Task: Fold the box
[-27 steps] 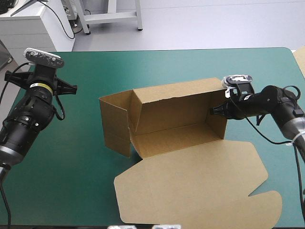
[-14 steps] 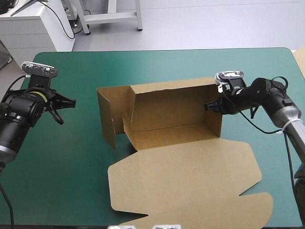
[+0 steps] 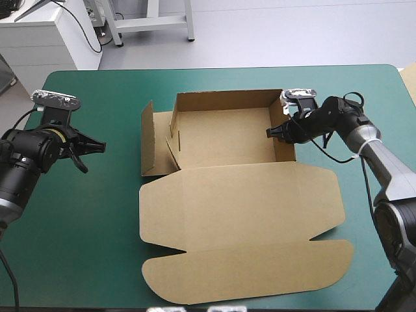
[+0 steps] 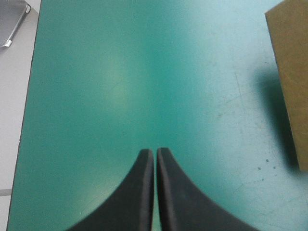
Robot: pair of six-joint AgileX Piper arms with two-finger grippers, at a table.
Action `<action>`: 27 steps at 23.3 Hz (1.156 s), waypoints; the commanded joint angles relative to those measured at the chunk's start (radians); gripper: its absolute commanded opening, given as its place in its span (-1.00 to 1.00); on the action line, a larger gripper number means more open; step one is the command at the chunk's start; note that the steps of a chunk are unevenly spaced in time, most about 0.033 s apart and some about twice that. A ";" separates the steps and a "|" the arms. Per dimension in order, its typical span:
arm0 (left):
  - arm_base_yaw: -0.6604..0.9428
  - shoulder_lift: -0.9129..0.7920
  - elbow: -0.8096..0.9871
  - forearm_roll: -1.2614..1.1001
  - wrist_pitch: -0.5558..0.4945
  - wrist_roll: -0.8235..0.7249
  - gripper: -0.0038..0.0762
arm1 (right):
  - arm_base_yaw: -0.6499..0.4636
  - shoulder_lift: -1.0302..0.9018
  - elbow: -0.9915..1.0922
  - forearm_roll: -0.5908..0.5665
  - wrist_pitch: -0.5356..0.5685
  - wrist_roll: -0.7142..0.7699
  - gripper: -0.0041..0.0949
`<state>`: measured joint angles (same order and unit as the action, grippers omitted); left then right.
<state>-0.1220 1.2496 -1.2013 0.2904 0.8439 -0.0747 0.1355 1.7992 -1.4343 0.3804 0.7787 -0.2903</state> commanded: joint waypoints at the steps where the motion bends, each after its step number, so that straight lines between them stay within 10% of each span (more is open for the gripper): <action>1: 0.001 -0.030 -0.032 0.006 -0.035 -0.002 -0.90 | 0.001 -0.035 -0.057 -0.027 0.040 -0.005 -0.34; 11: 0.001 -0.030 -0.032 0.008 -0.009 0.021 -0.90 | 0.001 -0.035 -0.363 -0.240 0.277 0.074 -0.23; 27: 0.001 -0.028 -0.032 0.008 -0.009 0.024 -0.90 | 0.001 0.050 -0.415 -0.156 0.360 0.119 -0.27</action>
<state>-0.1220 1.2496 -1.2013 0.2901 0.8787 -0.0488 0.1385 1.8615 -1.8193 0.2065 1.1435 -0.1806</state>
